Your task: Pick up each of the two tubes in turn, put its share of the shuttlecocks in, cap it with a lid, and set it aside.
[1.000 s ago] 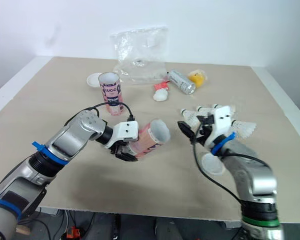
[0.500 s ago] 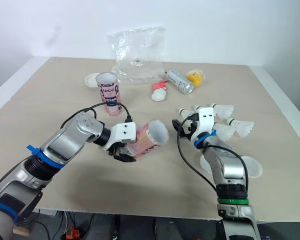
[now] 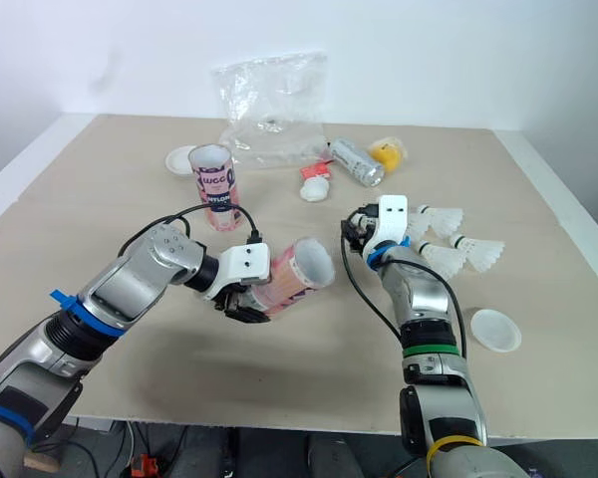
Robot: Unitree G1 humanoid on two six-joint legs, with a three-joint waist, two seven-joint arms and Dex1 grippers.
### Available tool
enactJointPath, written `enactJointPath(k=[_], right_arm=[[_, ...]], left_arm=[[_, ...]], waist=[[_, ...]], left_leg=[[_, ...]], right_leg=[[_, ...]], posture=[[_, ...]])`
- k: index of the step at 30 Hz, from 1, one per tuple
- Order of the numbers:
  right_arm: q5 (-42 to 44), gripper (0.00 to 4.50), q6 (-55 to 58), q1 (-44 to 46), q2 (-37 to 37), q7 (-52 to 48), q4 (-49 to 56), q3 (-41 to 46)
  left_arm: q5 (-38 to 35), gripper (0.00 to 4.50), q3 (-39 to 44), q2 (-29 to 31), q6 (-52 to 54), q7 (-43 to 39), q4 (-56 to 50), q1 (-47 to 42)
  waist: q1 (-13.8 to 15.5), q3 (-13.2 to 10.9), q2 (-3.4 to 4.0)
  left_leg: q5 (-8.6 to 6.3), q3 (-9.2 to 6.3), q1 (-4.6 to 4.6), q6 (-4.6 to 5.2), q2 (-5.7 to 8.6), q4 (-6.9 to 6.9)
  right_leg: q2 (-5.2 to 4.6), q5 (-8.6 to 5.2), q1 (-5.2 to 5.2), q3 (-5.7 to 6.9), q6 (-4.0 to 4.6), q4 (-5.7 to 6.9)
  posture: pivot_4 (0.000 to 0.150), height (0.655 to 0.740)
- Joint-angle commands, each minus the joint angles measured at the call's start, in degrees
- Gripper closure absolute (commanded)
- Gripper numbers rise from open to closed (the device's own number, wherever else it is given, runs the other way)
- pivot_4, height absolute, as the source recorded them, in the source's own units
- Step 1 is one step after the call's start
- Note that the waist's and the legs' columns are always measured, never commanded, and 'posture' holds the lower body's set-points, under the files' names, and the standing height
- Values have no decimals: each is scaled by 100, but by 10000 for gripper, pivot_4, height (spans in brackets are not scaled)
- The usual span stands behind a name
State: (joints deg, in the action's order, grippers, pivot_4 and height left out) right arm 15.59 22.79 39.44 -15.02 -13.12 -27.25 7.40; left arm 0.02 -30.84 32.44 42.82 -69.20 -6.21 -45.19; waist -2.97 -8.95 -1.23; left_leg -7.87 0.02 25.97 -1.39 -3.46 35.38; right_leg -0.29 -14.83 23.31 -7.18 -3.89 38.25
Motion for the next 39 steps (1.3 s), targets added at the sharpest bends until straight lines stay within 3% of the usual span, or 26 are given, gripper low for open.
enactJointPath(k=[1, 4, 9, 13, 19, 26, 39], right_arm=[[-86, 33425, -98, 186, -22, 65, 88, 78], [-134, 44384, -89, 150, -76, -17, 141, 48], [-192, 44384, 2, 74, -124, -177, 455, -24], [-131, 44384, 231, -152, -357, -670, 1544, -234], [107, 44384, -308, -520, -2327, -2950, 3810, -344], [329, 44384, -2047, -1102, -4124, -5448, 4581, -208], [-118, 44384, -2824, -1056, -3939, -5723, 4400, -846]], left_arm=[[74, 12241, -81, 100, 81, 83, 73, 105], [73, 12241, -83, 98, 60, 106, 100, 109], [75, 12241, -87, 78, 25, 124, 150, 105], [88, 12241, -94, 68, -88, 116, 278, 94], [50, 12241, -76, -45, -256, 76, 521, -46], [-10, 12241, -85, -108, -312, 7, 607, -89], [-36, 12241, -89, -203, -232, -16, 490, -96]], waist=[[-1, 0, 0], [-2, 0, 0], [-4, 0, 1], [-3, -1, 2], [33, -15, 24], [31, -18, 29], [49, -20, 27]], left_leg=[[0, 0, 0, 0, 0, 0], [0, 0, -1, 0, 0, 0], [0, 0, -1, 0, 0, 0], [0, 0, 0, 0, 0, 0], [0, 0, 6, 0, 8, 2], [0, -1, -5, -1, 11, 5], [1, 4, 4, 0, 27, 11]], right_leg=[[0, 1, 0, -1, 0, 0], [0, 2, 0, 0, 0, 0], [0, 2, 0, -1, 0, 0], [0, 2, 1, -1, 0, 0], [-5, -3, 2, -3, -5, -3], [-11, -6, -7, -3, -1, -8], [-30, -5, -3, -3, -2, -10]], posture=[[1500, 7400], [1500, 7400], [1500, 7400], [1500, 7400], [1500, 7400], [1500, 7400], [1500, 7400]])
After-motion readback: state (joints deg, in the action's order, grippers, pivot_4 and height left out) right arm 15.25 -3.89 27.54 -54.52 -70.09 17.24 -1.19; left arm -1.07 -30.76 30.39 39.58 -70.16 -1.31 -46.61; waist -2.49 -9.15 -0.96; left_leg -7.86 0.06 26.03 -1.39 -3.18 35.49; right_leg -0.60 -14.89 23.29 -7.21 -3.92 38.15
